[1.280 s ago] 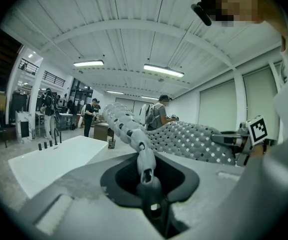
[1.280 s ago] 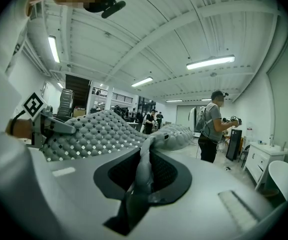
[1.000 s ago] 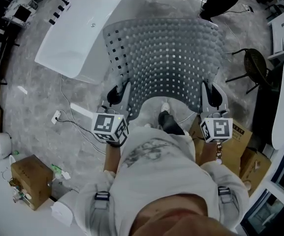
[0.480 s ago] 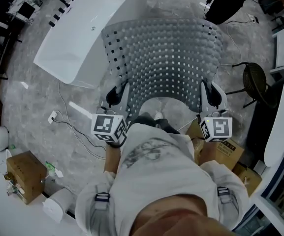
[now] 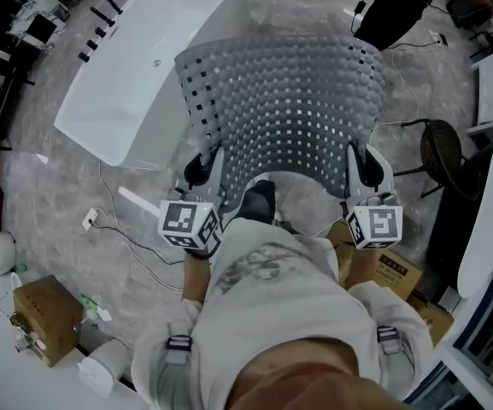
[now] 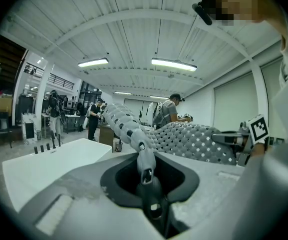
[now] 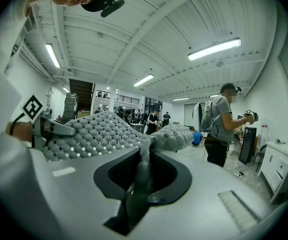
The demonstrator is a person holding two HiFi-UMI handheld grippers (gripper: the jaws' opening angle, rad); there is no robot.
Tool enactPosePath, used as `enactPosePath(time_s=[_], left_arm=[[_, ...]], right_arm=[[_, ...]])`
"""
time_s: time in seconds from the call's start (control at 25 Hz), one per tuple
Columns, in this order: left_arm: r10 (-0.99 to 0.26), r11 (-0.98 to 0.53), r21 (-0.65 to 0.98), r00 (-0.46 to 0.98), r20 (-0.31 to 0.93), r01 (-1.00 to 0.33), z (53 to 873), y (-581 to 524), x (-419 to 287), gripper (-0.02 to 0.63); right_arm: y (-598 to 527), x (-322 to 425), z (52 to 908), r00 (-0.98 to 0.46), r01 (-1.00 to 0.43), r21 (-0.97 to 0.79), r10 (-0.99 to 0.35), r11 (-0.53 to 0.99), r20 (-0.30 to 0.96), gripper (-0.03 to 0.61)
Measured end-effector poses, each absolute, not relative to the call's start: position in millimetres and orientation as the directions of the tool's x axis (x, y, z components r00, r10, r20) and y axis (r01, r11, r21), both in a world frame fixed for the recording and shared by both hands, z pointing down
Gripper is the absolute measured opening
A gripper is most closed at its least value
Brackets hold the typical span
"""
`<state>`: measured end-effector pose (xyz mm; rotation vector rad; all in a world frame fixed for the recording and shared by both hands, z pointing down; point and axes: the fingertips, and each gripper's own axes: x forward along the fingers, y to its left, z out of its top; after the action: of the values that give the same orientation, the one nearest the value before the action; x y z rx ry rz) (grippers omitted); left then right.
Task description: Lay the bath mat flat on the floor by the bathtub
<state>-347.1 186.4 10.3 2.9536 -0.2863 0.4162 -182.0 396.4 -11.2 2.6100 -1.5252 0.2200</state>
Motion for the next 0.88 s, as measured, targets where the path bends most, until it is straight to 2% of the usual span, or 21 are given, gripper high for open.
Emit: enactPosePath(time_s=[0.56,0.88], left_arm=[[-0.138,-0.972,0.141,0.947,0.291,-0.185,21,65,-246,0.060],[-0.096,-0.974,0.170,0.953,0.287,-0.150,30,37,-203,0.060]], right_arm=[[281,-81,-10,0.513,-0.856,0.060,-0.828,-0.514,0.224,0.051],[255,-45,-7,0.540,-0.839,0.089,-0.802,-0.536,0.254,0.051]])
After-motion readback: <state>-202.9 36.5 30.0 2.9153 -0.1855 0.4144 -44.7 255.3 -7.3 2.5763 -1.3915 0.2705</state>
